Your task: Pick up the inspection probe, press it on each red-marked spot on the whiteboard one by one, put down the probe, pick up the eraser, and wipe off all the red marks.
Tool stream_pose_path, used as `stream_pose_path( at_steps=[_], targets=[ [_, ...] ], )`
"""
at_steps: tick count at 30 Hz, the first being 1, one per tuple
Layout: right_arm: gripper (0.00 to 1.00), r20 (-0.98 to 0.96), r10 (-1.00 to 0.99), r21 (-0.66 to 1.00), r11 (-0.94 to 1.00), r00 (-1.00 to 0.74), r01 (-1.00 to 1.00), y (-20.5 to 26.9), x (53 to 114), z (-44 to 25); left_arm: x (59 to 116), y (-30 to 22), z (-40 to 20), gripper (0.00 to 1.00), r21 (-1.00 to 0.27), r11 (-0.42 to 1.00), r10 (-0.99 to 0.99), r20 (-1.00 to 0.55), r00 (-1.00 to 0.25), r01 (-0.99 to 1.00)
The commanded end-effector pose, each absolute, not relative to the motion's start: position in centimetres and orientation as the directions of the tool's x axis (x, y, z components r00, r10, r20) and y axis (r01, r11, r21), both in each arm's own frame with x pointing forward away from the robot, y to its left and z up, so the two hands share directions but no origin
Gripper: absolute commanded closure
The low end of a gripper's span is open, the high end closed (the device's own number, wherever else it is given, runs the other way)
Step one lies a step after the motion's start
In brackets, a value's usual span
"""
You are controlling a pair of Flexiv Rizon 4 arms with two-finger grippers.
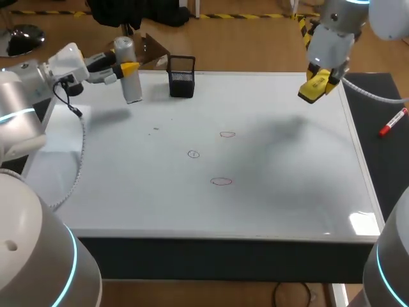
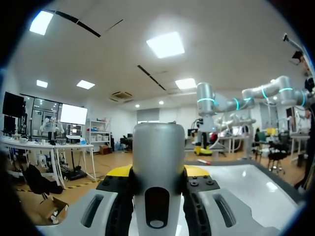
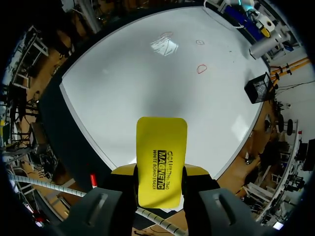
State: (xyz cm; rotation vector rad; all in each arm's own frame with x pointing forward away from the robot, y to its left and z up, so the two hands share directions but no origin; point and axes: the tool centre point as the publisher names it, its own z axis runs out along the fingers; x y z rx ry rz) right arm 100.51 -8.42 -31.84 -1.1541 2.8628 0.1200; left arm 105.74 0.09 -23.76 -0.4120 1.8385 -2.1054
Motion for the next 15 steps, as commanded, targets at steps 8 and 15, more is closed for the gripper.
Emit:
stream_pose_path(
  at_steps=[8, 15],
  targets=[
    [1.00, -0.075, -0.691, 0.049, 0.717, -0.719, -0.695, -8.49, 100.50, -31.73, 106.97, 1.30, -24.48, 1.00, -0.991, -0.135, -0.431, 0.037, -0.902, 0.024],
    [1.00, -0.075, -0.691, 0.049, 0.717, -0.719, -0.695, -8.49, 100.50, -31.73, 106.97, 1.30, -24.48, 1.00, -0.991, -0.135, -0.431, 0.037, -0.902, 0.024]
  ],
)
